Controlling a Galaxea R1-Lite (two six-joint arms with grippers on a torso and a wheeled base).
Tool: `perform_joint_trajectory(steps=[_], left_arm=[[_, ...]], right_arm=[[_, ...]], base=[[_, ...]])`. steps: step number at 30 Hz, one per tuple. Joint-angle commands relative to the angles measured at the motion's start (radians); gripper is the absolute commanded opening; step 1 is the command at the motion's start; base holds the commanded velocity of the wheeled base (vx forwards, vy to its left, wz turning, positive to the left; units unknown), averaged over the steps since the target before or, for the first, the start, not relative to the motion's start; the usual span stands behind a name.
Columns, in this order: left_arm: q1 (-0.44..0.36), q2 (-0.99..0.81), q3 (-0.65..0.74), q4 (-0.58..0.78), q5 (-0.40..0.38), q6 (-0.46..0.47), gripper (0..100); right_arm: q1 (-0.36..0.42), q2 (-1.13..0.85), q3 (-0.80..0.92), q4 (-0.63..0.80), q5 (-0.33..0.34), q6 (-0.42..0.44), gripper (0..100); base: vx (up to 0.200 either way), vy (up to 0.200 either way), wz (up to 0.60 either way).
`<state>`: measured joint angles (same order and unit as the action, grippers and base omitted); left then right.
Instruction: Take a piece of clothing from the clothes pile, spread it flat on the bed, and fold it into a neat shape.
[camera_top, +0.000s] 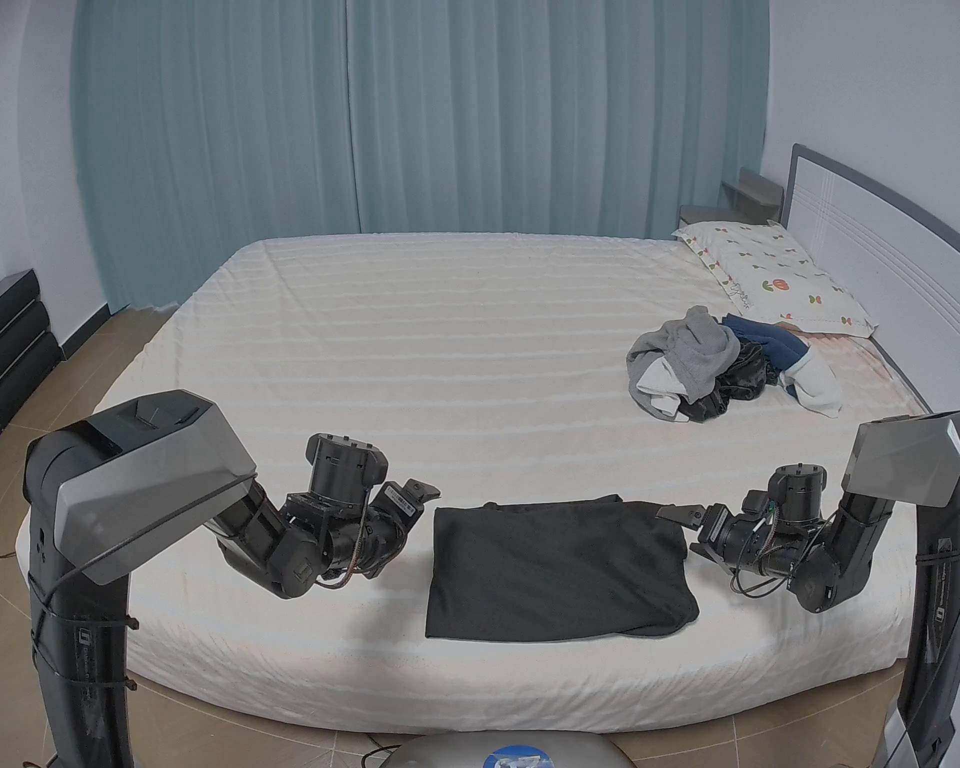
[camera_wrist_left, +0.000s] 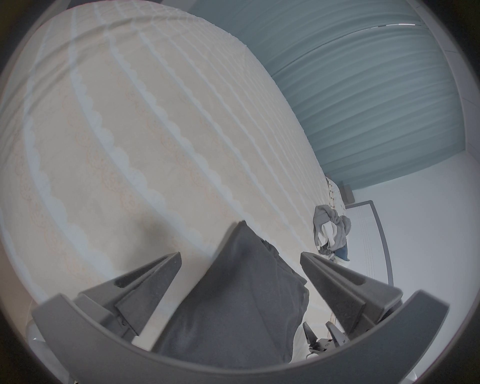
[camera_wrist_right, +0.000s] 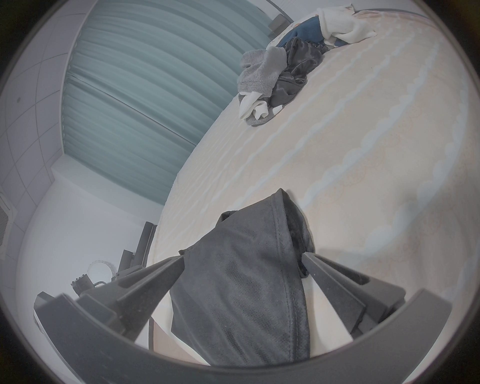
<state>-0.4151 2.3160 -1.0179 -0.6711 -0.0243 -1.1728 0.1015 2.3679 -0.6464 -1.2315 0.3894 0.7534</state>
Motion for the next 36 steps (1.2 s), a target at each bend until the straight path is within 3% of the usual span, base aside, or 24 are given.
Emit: perform_joint_trajectory(steps=[1, 9, 17, 21, 28, 36], left_arm=[[-0.007, 0.003, -0.002, -0.001, 0.0, -0.001, 100], [-0.005, 0.028, -0.036, -0.002, 0.009, 0.025, 100], [-0.005, 0.076, -0.054, -0.004, 0.017, 0.186, 100], [0.01, 0.083, -0.07, -0.005, 0.066, 0.246, 100], [0.03, 0.141, -0.142, -0.005, 0.156, 0.277, 100], [0.03, 0.194, -0.186, -0.013, 0.155, 0.275, 100]], right_arm=[[0.004, -0.007, 0.007, 0.0, 0.0, 0.0, 100], [0.012, -0.012, 0.037, 0.0, 0.002, -0.036, 100], [0.058, -0.015, 0.122, 0.0, 0.016, -0.126, 100], [0.092, -0.015, 0.189, -0.045, 0.026, -0.192, 100], [0.149, -0.006, 0.269, -0.137, 0.062, -0.21, 100], [0.167, 0.002, 0.28, -0.138, 0.06, -0.213, 100]], base=[[0.0, -0.2, 0.0], [0.0, -0.15, 0.0], [0.0, 0.0, 0.0], [0.0, 0.0, 0.0], [0.0, 0.0, 0.0], [0.0, 0.0, 0.0]])
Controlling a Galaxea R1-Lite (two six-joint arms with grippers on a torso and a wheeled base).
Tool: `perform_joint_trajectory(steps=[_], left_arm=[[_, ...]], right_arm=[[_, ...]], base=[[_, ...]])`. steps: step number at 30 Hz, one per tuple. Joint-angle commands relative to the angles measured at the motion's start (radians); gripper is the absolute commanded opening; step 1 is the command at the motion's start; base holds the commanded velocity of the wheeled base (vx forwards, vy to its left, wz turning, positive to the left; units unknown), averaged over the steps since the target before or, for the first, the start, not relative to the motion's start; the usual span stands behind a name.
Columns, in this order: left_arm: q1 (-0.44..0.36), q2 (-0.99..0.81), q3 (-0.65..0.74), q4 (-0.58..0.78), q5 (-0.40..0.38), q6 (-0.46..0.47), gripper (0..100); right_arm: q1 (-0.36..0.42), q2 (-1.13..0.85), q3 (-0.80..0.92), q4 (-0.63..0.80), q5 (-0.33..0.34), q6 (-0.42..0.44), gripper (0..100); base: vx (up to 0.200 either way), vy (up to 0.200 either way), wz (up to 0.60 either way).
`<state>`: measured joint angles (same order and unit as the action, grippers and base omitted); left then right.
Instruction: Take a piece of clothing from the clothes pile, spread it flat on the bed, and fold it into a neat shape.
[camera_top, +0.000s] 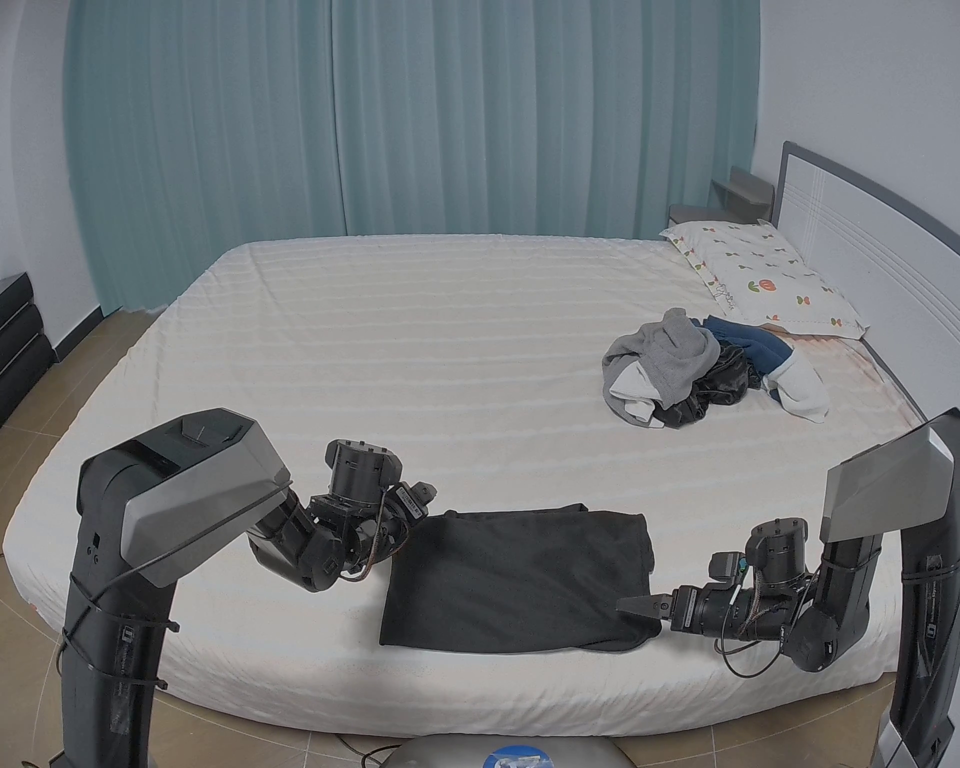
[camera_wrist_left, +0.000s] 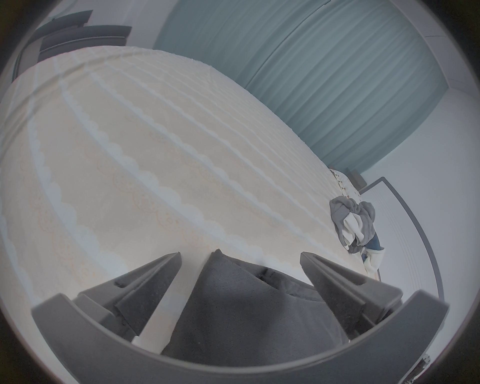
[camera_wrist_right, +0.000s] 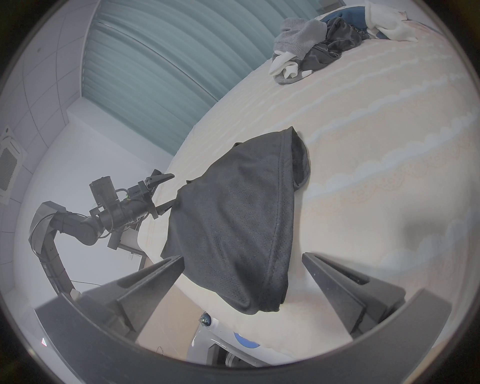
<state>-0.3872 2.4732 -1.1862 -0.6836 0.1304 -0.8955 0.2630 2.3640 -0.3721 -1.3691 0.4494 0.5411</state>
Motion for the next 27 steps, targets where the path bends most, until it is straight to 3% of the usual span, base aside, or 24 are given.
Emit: perform_joint_trajectory(steps=[1, 12, 13, 14, 27], left_arm=[[0.002, 0.038, -0.02, -0.001, 0.0, -0.002, 100], [0.001, 0.05, -0.024, -0.002, -0.008, -0.008, 100], [0.001, 0.052, -0.026, -0.002, -0.008, -0.006, 0], [0.001, 0.053, -0.027, -0.002, -0.006, -0.005, 0], [0.007, 0.084, -0.047, -0.004, 0.058, -0.003, 0]], right_arm=[[0.005, 0.007, 0.006, -0.001, 0.0, -0.001, 100], [0.019, 0.061, 0.036, -0.085, 0.0, -0.056, 100], [0.022, 0.063, 0.035, -0.084, -0.001, -0.061, 100], [0.024, 0.063, 0.035, -0.084, -0.003, -0.064, 0], [0.013, 0.05, 0.064, -0.076, -0.005, -0.102, 0]], base=[[0.0, 0.0, 0.0], [0.0, 0.0, 0.0], [0.0, 0.0, 0.0], [0.0, 0.0, 0.0], [0.0, 0.0, 0.0]])
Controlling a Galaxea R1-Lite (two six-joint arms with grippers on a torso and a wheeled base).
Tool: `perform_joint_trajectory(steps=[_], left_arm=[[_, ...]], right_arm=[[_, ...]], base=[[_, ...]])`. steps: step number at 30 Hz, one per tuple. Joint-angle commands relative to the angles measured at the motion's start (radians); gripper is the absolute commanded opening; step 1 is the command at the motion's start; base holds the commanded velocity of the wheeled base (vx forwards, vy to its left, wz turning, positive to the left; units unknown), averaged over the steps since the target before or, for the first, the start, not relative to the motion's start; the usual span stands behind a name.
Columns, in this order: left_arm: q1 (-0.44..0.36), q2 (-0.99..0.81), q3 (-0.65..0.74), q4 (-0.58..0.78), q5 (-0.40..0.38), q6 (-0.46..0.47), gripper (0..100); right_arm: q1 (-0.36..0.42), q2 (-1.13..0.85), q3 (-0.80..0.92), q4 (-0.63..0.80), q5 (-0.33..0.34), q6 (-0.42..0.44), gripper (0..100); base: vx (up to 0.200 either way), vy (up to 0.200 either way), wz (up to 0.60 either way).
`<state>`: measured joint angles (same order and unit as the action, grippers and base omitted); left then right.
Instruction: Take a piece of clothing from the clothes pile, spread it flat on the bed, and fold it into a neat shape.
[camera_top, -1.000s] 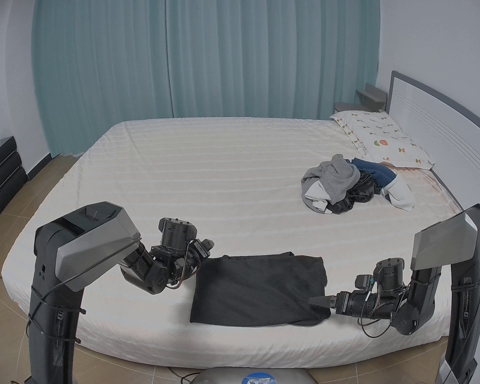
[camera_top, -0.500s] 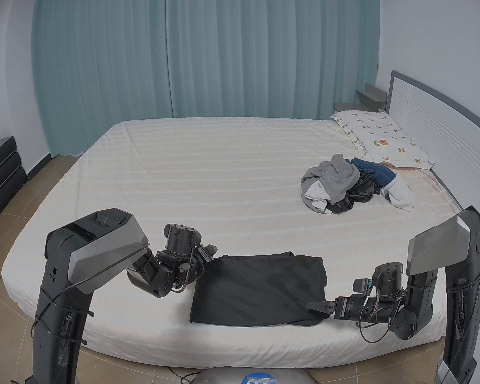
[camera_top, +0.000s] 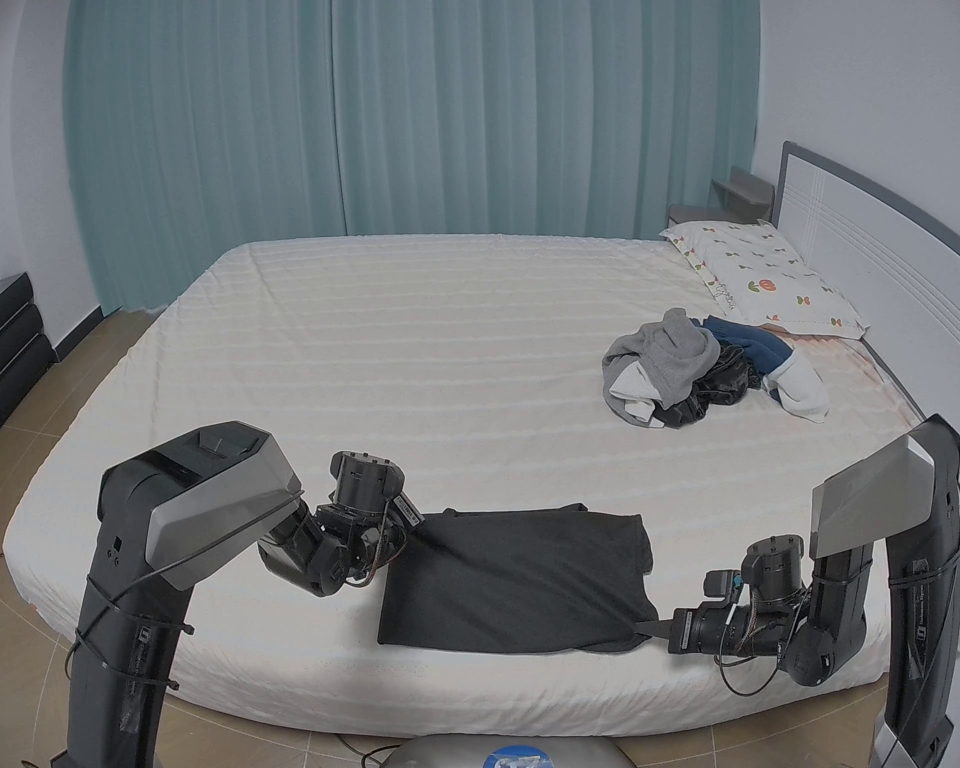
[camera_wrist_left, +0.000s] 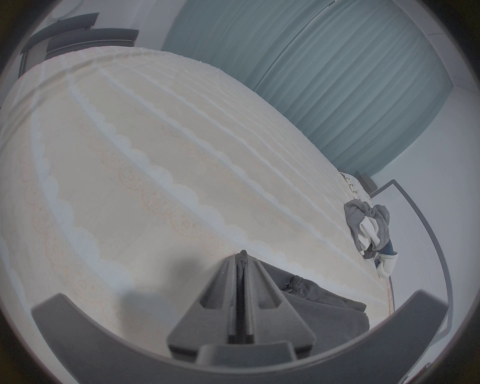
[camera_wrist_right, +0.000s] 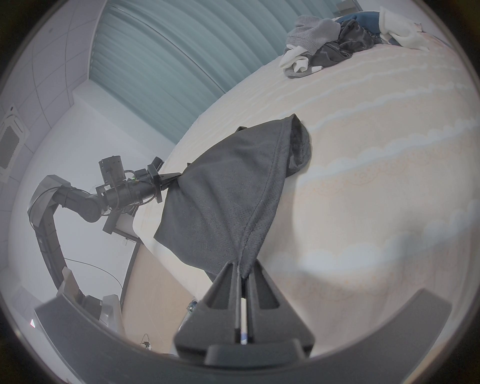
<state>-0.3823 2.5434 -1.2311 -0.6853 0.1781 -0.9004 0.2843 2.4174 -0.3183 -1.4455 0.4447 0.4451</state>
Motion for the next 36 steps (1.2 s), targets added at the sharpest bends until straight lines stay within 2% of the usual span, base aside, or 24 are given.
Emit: perform_joint_trajectory(steps=[1, 10, 11, 12, 13, 18, 22, 23, 26, 30, 36], left_arm=[[0.002, 0.014, -0.002, -0.002, 0.011, 0.0, 0], [0.002, 0.014, 0.012, -0.028, 0.018, -0.003, 0], [0.002, 0.012, 0.015, -0.028, 0.017, -0.006, 0], [0.002, 0.012, 0.015, -0.028, 0.017, -0.006, 0], [0.002, 0.011, 0.021, -0.028, 0.009, -0.008, 100], [0.005, 0.006, 0.021, -0.03, 0.008, -0.041, 100], [0.016, -0.014, 0.015, -0.031, 0.003, -0.106, 100], [0.017, -0.023, 0.016, -0.031, 0.003, -0.13, 100], [0.02, -0.029, 0.018, -0.037, 0.004, -0.163, 100], [0.025, -0.029, 0.024, -0.076, 0.006, -0.17, 100], [0.034, -0.035, 0.035, -0.082, 0.009, -0.17, 100]], right_arm=[[-0.01, -0.003, 0.01, 0.001, 0.0, -0.008, 0], [-0.023, 0.005, 0.013, 0.005, 0.0, -0.052, 0], [-0.023, 0.005, 0.012, 0.005, 0.0, -0.054, 100], [-0.023, 0.005, 0.012, 0.005, 0.0, -0.054, 100], [-0.025, 0.006, 0.001, 0.004, 0.0, -0.055, 100], [-0.05, -0.001, -0.076, -0.009, 0.011, -0.017, 100], [-0.066, 0.009, -0.173, -0.007, -0.006, 0.08, 100], [-0.076, 0.009, -0.222, 0.004, -0.02, 0.138, 100], [-0.093, 0.022, -0.309, 0.016, -0.037, 0.227, 100], [-0.096, 0.049, -0.381, 0.076, -0.041, 0.245, 100], [-0.085, 0.112, -0.475, 0.076, -0.061, 0.253, 100]], base=[[0.0, 0.0, 0.0], [0.0, 0.0, 0.0], [0.0, 0.0, 0.0], [0.0, 0.0, 0.0], [0.0, 0.0, 0.0], [0.0, 0.0, 0.0], [0.0, 0.0, 0.0], [0.0, 0.0, 0.0], [0.0, 0.0, 0.0], [0.0, 0.0, 0.0], [0.0, 0.0, 0.0]])
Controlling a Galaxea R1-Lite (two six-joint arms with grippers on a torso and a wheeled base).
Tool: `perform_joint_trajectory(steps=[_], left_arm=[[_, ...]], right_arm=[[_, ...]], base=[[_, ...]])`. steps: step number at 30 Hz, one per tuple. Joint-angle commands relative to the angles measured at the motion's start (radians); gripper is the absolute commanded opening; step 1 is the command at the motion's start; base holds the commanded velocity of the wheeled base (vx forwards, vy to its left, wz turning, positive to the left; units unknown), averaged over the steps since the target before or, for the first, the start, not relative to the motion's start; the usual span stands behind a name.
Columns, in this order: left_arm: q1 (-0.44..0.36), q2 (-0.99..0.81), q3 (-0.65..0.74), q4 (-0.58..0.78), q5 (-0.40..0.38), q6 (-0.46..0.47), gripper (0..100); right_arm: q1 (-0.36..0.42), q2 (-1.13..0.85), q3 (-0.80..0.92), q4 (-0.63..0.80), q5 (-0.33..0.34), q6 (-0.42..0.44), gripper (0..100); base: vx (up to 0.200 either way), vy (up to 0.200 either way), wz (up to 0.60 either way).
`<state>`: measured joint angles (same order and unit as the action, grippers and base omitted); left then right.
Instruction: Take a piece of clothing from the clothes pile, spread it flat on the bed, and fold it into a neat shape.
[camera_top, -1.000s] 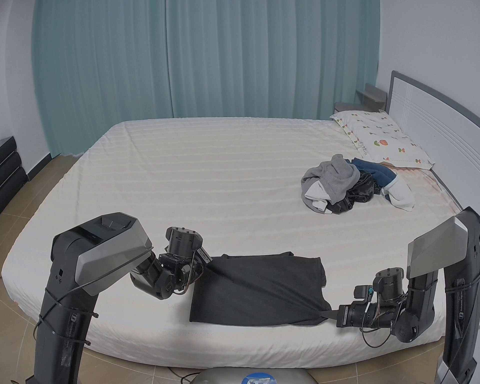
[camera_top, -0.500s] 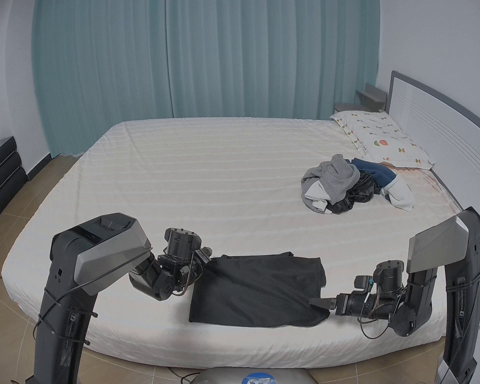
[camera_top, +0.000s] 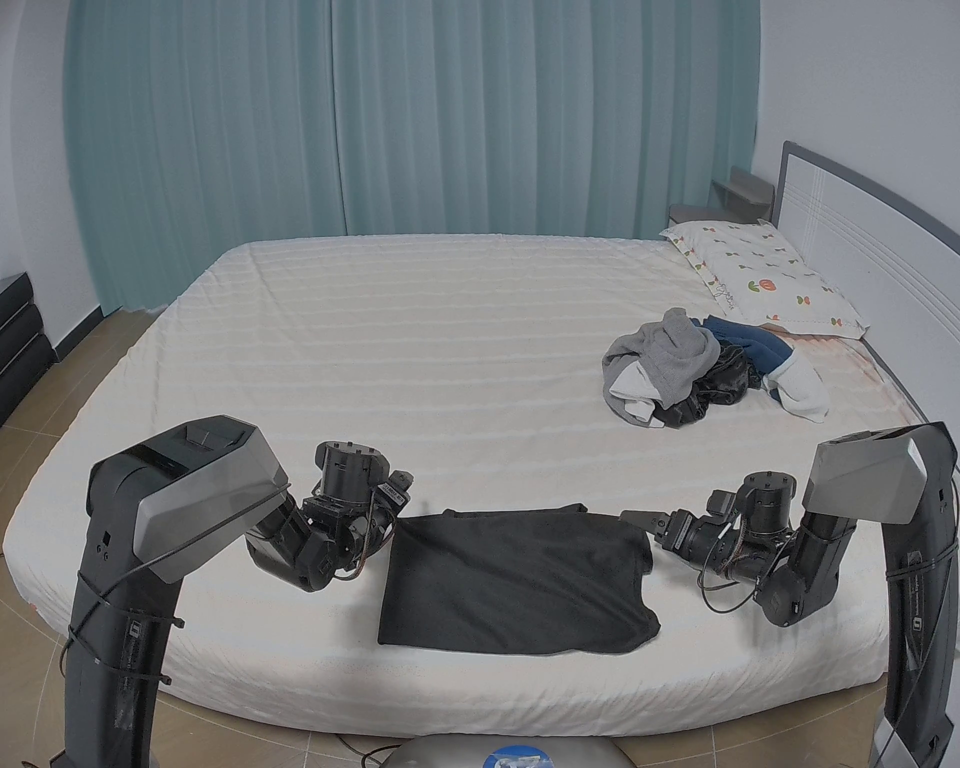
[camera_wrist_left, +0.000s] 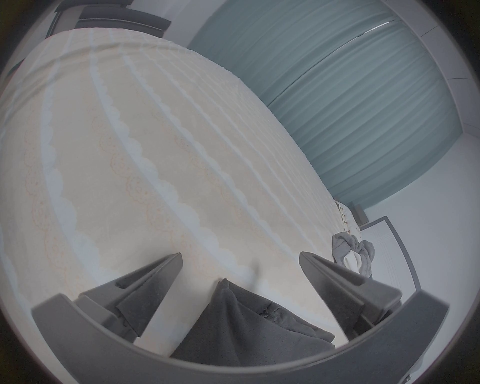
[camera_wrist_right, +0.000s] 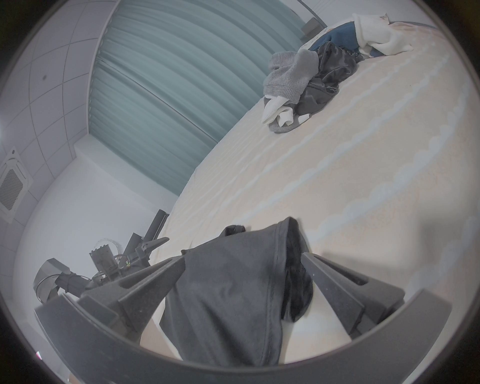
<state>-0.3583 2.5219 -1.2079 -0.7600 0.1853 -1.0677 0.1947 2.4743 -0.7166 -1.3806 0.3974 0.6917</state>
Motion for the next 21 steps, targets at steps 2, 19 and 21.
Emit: perform_joint_trajectory(steps=[2, 19, 21], left_arm=[[0.012, -0.014, 0.013, -0.009, 0.002, -0.003, 100], [0.016, -0.009, 0.013, -0.009, 0.005, -0.002, 100], [0.016, -0.006, 0.013, -0.009, 0.006, 0.002, 100]], right_arm=[[0.015, 0.061, -0.092, 0.015, -0.014, 0.009, 100], [0.043, 0.097, -0.187, 0.066, -0.069, 0.012, 0], [0.038, 0.097, -0.187, 0.066, -0.071, 0.012, 0]], base=[[0.0, 0.0, 0.0], [0.0, 0.0, 0.0], [0.0, 0.0, 0.0]])
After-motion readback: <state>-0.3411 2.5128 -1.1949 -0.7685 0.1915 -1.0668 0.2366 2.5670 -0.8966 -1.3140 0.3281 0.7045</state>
